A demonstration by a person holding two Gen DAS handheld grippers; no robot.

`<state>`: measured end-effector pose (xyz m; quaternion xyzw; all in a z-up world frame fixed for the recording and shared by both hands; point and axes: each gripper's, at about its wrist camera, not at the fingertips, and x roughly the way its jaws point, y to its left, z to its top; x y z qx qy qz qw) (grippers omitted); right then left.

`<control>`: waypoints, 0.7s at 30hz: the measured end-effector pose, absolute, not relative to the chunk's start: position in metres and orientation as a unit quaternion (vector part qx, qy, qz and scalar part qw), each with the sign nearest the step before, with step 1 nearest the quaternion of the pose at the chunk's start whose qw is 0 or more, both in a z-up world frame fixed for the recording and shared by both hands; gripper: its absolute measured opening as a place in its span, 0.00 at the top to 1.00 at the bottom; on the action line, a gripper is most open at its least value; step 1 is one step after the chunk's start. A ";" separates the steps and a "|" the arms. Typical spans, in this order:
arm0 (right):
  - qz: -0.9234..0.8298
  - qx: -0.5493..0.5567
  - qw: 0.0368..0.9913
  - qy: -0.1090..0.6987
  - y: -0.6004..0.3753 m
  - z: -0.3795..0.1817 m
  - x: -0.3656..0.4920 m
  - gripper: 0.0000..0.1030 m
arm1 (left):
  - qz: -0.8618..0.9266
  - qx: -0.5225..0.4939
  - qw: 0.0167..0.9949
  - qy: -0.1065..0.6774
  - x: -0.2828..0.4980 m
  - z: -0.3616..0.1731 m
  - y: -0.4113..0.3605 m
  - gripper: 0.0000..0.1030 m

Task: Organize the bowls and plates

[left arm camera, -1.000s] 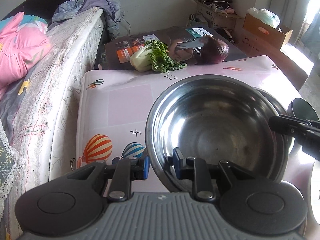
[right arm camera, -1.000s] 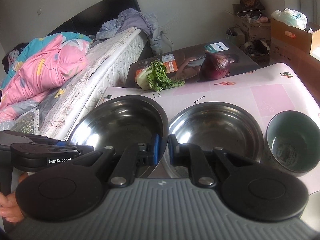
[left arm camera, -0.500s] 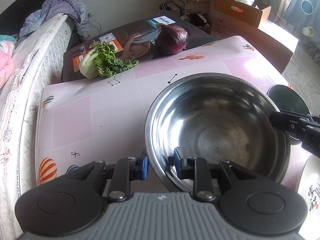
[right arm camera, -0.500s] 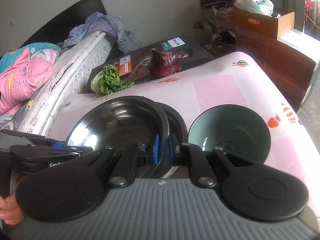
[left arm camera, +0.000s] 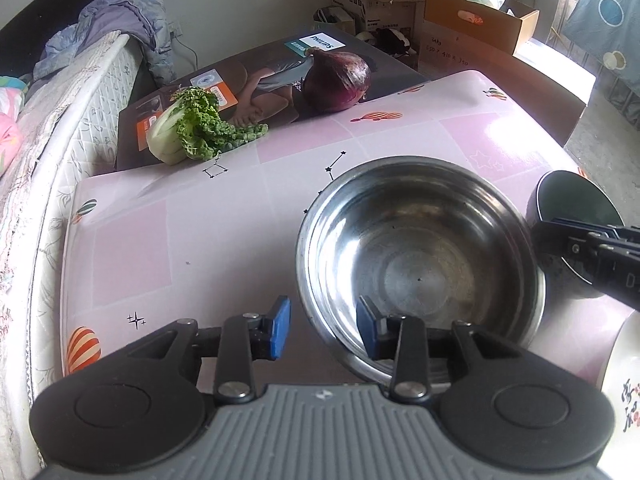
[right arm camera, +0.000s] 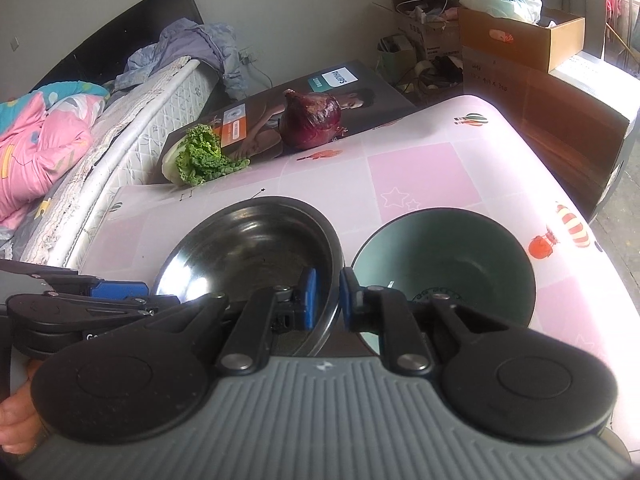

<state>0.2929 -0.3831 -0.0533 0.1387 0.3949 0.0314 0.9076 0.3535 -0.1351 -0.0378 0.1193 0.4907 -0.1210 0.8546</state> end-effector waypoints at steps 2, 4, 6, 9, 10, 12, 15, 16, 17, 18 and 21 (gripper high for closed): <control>0.030 0.140 0.908 0.394 -0.383 -0.053 0.293 0.87 | -0.119 0.118 0.855 0.491 0.353 -0.036 -0.135 0.62; 0.030 0.142 0.908 0.394 -0.384 -0.052 0.292 0.85 | -0.120 0.115 0.855 0.492 0.352 -0.034 -0.133 0.58; 0.031 0.147 0.907 0.392 -0.386 -0.051 0.289 0.84 | -0.119 0.115 0.856 0.490 0.349 -0.031 -0.132 0.54; 0.033 0.160 0.907 0.389 -0.390 -0.046 0.283 0.78 | -0.118 0.115 0.859 0.484 0.344 -0.024 -0.130 0.47; 0.034 0.165 0.907 0.387 -0.392 -0.044 0.281 0.76 | -0.118 0.114 0.860 0.483 0.342 -0.021 -0.130 0.45; 0.037 0.172 0.908 0.381 -0.397 -0.039 0.272 0.71 | -0.118 0.115 0.863 0.478 0.337 -0.015 -0.130 0.42; 0.036 0.174 0.911 0.372 -0.404 -0.031 0.257 0.59 | -0.123 0.117 0.866 0.470 0.327 -0.006 -0.131 0.38; 0.035 0.174 0.912 0.371 -0.406 -0.030 0.253 0.57 | -0.126 0.117 0.867 0.468 0.324 -0.003 -0.132 0.37; 0.032 0.174 0.912 0.369 -0.410 -0.027 0.247 0.56 | -0.130 0.116 0.867 0.466 0.321 0.000 -0.133 0.36; 0.030 0.175 0.913 0.368 -0.412 -0.025 0.242 0.56 | -0.135 0.114 0.868 0.464 0.316 0.003 -0.135 0.36; 0.024 0.182 0.913 0.365 -0.426 -0.018 0.223 0.55 | -0.155 0.105 0.866 0.463 0.305 0.010 -0.141 0.33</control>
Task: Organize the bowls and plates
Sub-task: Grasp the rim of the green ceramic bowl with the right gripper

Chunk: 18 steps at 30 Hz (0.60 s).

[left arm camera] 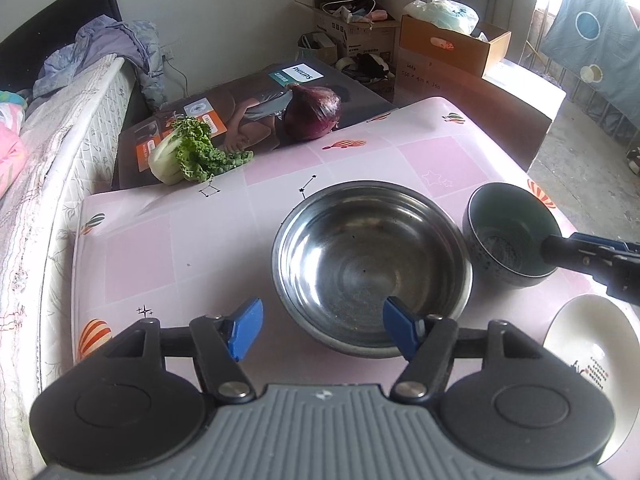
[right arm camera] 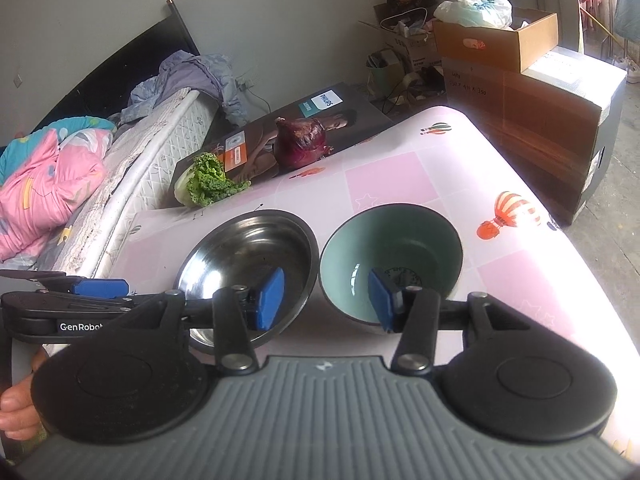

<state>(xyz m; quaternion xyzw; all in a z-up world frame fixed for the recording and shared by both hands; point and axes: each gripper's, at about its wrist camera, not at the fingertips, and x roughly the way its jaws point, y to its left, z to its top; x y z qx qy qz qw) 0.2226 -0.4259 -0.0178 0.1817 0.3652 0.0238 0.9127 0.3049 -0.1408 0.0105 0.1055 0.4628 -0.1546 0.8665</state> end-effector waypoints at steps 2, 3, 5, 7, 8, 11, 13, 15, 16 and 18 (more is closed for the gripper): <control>0.018 0.186 0.913 0.362 -0.435 -0.014 0.210 0.54 | -0.169 0.098 0.866 0.460 0.296 0.015 -0.145 0.31; 0.015 0.187 0.914 0.360 -0.439 -0.011 0.204 0.54 | -0.174 0.096 0.866 0.459 0.293 0.016 -0.147 0.31; 0.010 0.189 0.916 0.355 -0.447 -0.007 0.192 0.54 | -0.183 0.094 0.865 0.457 0.284 0.018 -0.154 0.31; 0.004 0.191 0.917 0.349 -0.457 -0.003 0.180 0.53 | -0.194 0.092 0.863 0.456 0.275 0.019 -0.161 0.31; 0.001 0.192 0.918 0.347 -0.461 -0.002 0.175 0.53 | -0.200 0.089 0.862 0.458 0.271 0.019 -0.164 0.31; -0.009 0.199 0.917 0.345 -0.476 -0.001 0.162 0.53 | -0.219 0.070 0.857 0.462 0.262 0.017 -0.172 0.31; -0.012 0.211 0.914 0.346 -0.486 -0.003 0.155 0.53 | -0.232 0.055 0.853 0.465 0.258 0.015 -0.178 0.32; -0.011 0.223 0.910 0.348 -0.498 -0.005 0.149 0.53 | -0.243 0.043 0.850 0.465 0.255 0.012 -0.187 0.33; -0.011 0.227 0.909 0.350 -0.502 -0.007 0.147 0.53 | -0.246 0.041 0.849 0.467 0.255 0.010 -0.192 0.35; -0.014 0.240 0.903 0.355 -0.514 -0.013 0.147 0.53 | -0.252 0.037 0.845 0.470 0.256 0.006 -0.203 0.39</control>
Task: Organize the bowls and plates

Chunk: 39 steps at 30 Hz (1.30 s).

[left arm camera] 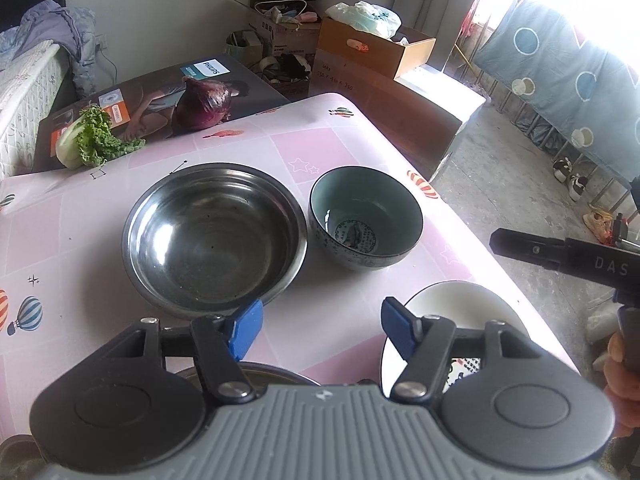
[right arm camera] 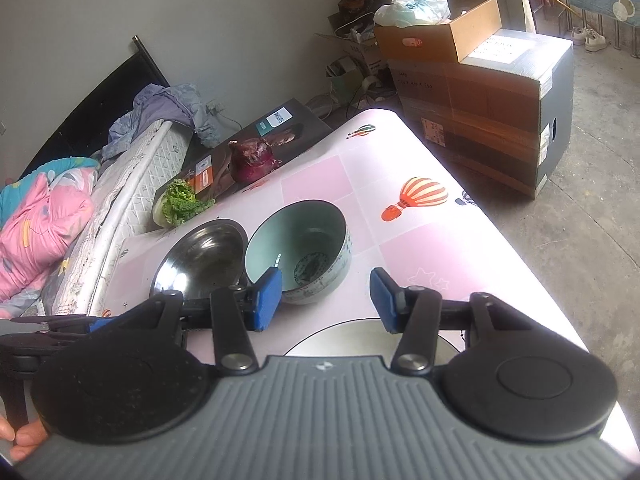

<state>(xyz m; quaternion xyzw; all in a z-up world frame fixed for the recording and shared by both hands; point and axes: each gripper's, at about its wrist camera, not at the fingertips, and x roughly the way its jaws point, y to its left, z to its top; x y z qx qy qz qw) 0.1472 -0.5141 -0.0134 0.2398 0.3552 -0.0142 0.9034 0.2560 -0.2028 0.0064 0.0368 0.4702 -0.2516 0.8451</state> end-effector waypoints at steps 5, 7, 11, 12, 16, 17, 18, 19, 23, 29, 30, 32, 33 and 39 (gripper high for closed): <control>-0.006 0.262 0.894 0.364 -0.533 -0.029 0.156 0.53 | -0.258 0.018 0.837 0.482 0.269 -0.005 -0.225 0.57; 0.002 0.267 0.890 0.370 -0.539 -0.036 0.166 0.53 | -0.255 0.009 0.835 0.487 0.276 -0.010 -0.230 0.65; 0.022 0.275 0.883 0.379 -0.544 -0.047 0.195 0.58 | -0.237 -0.005 0.834 0.497 0.291 -0.017 -0.239 0.76; 0.026 0.277 0.882 0.380 -0.546 -0.049 0.202 0.60 | -0.233 -0.007 0.835 0.498 0.294 -0.018 -0.240 0.79; 0.038 0.293 0.872 0.390 -0.551 -0.065 0.238 0.69 | -0.222 -0.006 0.835 0.504 0.305 -0.023 -0.248 0.81; 0.040 0.295 0.869 0.395 -0.552 -0.069 0.248 0.71 | -0.217 -0.006 0.834 0.506 0.307 -0.024 -0.250 0.81; 0.040 0.296 0.868 0.398 -0.553 -0.071 0.254 0.71 | -0.214 -0.006 0.834 0.509 0.310 -0.025 -0.252 0.81; 0.040 0.294 0.867 0.401 -0.553 -0.075 0.263 0.71 | -0.211 -0.006 0.833 0.511 0.311 -0.026 -0.253 0.81; 0.043 0.284 0.865 0.411 -0.549 -0.084 0.285 0.75 | -0.203 -0.004 0.835 0.511 0.317 -0.028 -0.258 0.81; 0.048 0.283 0.861 0.420 -0.545 -0.094 0.293 0.90 | -0.214 -0.006 0.830 0.516 0.319 -0.028 -0.262 0.85; 0.050 0.283 0.860 0.421 -0.545 -0.094 0.291 0.90 | -0.216 -0.003 0.829 0.515 0.317 -0.028 -0.262 0.85; 0.054 0.271 0.862 0.424 -0.543 -0.093 0.285 0.90 | -0.221 0.000 0.828 0.516 0.313 -0.027 -0.261 0.85; 0.054 0.267 0.863 0.426 -0.542 -0.092 0.282 0.90 | -0.223 0.002 0.827 0.517 0.311 -0.027 -0.260 0.85; 0.056 0.260 0.860 0.435 -0.547 -0.090 0.267 0.90 | -0.212 0.013 0.829 0.517 0.306 -0.027 -0.260 0.69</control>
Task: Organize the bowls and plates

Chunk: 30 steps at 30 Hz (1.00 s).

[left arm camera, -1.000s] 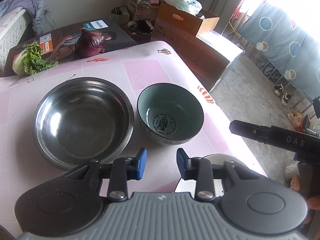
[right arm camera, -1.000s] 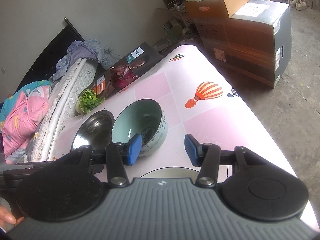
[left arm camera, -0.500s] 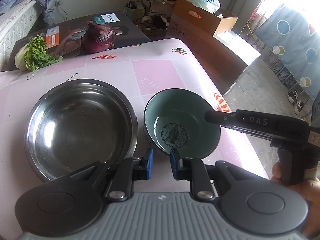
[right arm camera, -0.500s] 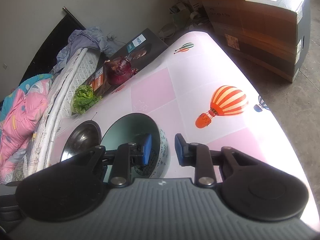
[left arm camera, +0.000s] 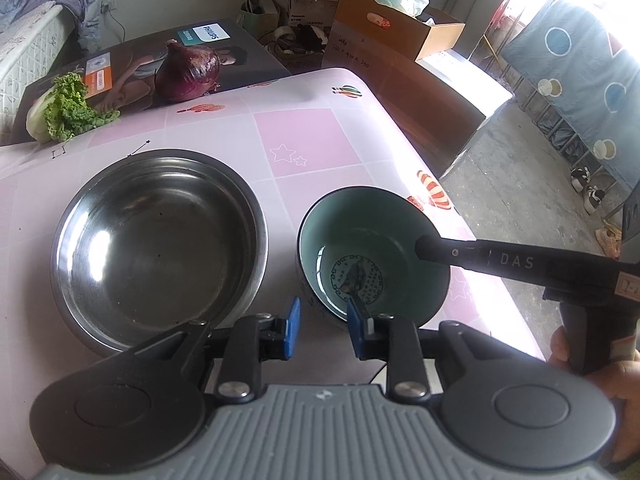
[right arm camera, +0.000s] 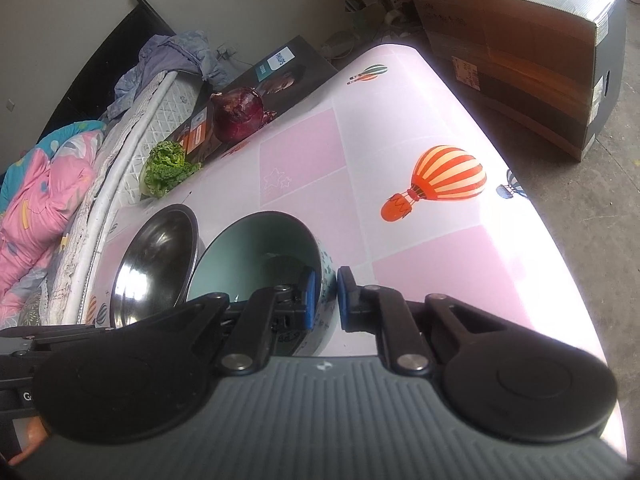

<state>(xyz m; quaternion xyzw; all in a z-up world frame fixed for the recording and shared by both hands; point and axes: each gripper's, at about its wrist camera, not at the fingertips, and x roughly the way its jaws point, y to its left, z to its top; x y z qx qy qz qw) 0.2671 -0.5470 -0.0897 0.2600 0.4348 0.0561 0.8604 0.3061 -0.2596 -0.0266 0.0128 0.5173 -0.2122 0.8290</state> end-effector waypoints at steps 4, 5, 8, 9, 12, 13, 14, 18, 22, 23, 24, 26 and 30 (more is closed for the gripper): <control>0.053 0.269 0.856 0.437 -0.549 -0.091 0.266 0.90 | -0.205 0.014 0.824 0.529 0.313 -0.032 -0.266 0.68; 0.053 0.269 0.856 0.437 -0.548 -0.091 0.267 0.90 | -0.203 0.016 0.823 0.531 0.315 -0.034 -0.267 0.68; 0.052 0.279 0.852 0.439 -0.549 -0.095 0.268 0.89 | -0.198 0.017 0.818 0.540 0.320 -0.041 -0.270 0.68; 0.052 0.284 0.850 0.440 -0.550 -0.097 0.268 0.88 | -0.197 0.015 0.816 0.543 0.322 -0.043 -0.271 0.70; 0.050 0.292 0.848 0.439 -0.551 -0.100 0.270 0.88 | -0.194 0.011 0.815 0.546 0.325 -0.046 -0.272 0.77; 0.050 0.292 0.848 0.439 -0.550 -0.101 0.270 0.87 | -0.192 0.012 0.815 0.546 0.325 -0.046 -0.272 0.77; 0.049 0.291 0.849 0.438 -0.549 -0.101 0.270 0.87 | -0.190 0.015 0.816 0.545 0.325 -0.046 -0.273 0.78; 0.046 0.290 0.850 0.436 -0.548 -0.101 0.270 0.87 | -0.190 0.023 0.819 0.541 0.323 -0.044 -0.275 0.79; 0.044 0.290 0.853 0.432 -0.549 -0.100 0.269 0.88 | -0.191 0.029 0.821 0.537 0.322 -0.041 -0.276 0.79; 0.044 0.290 0.853 0.431 -0.549 -0.100 0.269 0.88 | -0.191 0.030 0.822 0.536 0.322 -0.041 -0.276 0.79; 0.044 0.291 0.853 0.430 -0.549 -0.099 0.269 0.88 | -0.191 0.029 0.822 0.536 0.322 -0.041 -0.276 0.79; 0.044 0.293 0.854 0.428 -0.550 -0.098 0.268 0.88 | -0.191 0.027 0.823 0.535 0.322 -0.039 -0.275 0.79; 0.043 0.293 0.854 0.427 -0.550 -0.094 0.268 0.88 | -0.193 0.024 0.825 0.531 0.321 -0.036 -0.273 0.79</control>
